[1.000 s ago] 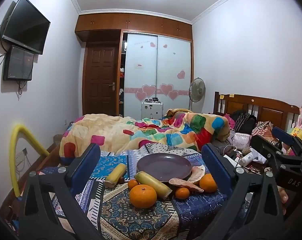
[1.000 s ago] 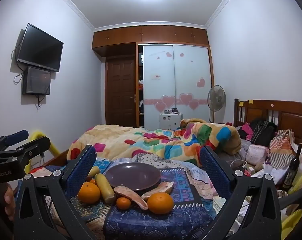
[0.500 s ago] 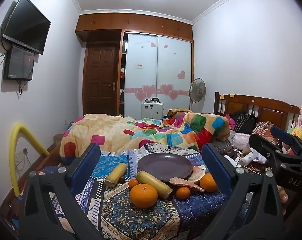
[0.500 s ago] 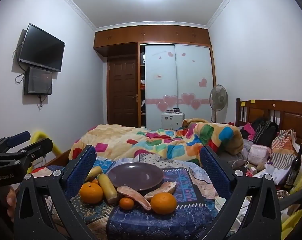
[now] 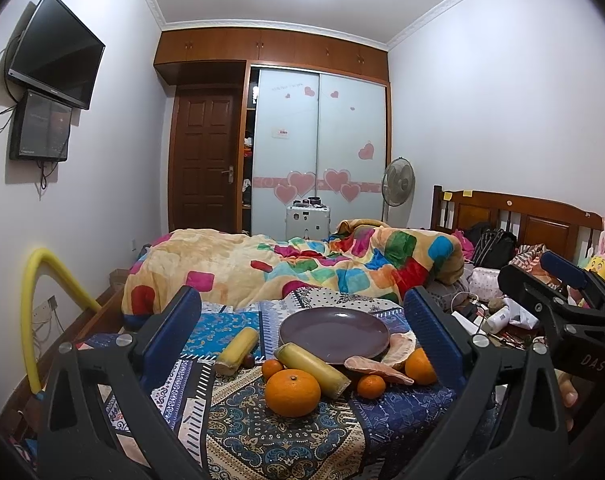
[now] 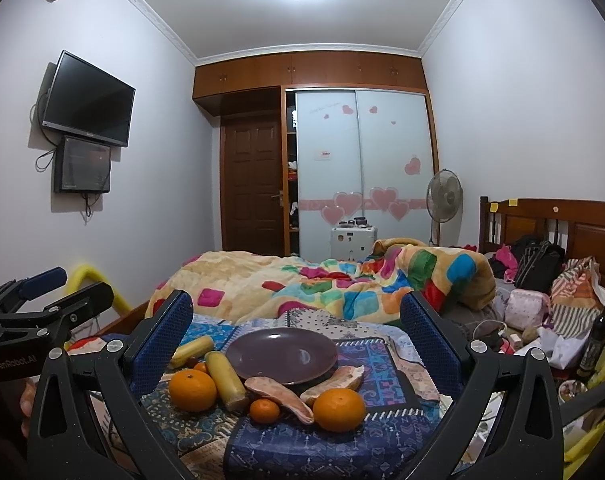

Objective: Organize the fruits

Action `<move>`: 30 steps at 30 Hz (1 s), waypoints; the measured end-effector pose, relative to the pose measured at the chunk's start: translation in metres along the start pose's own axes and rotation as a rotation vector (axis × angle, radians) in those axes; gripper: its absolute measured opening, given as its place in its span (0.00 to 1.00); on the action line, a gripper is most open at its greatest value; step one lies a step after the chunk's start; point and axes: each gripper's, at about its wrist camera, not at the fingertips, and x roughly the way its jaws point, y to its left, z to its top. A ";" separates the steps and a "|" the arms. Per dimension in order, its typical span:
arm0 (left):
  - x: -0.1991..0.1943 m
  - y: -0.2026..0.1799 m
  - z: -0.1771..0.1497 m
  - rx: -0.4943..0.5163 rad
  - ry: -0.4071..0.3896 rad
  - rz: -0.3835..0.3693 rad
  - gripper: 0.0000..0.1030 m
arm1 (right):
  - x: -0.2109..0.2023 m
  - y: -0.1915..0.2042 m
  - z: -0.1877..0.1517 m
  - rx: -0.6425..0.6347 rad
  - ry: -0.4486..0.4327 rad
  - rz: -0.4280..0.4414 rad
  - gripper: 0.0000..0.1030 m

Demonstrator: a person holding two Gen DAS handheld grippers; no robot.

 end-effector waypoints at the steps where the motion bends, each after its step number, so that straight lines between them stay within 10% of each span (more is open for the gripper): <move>1: 0.000 0.000 0.000 -0.001 0.000 0.000 1.00 | 0.000 0.001 0.000 -0.001 0.000 0.001 1.00; 30: 0.005 0.000 -0.002 -0.003 0.003 0.001 1.00 | 0.002 0.010 0.002 -0.001 0.004 0.016 1.00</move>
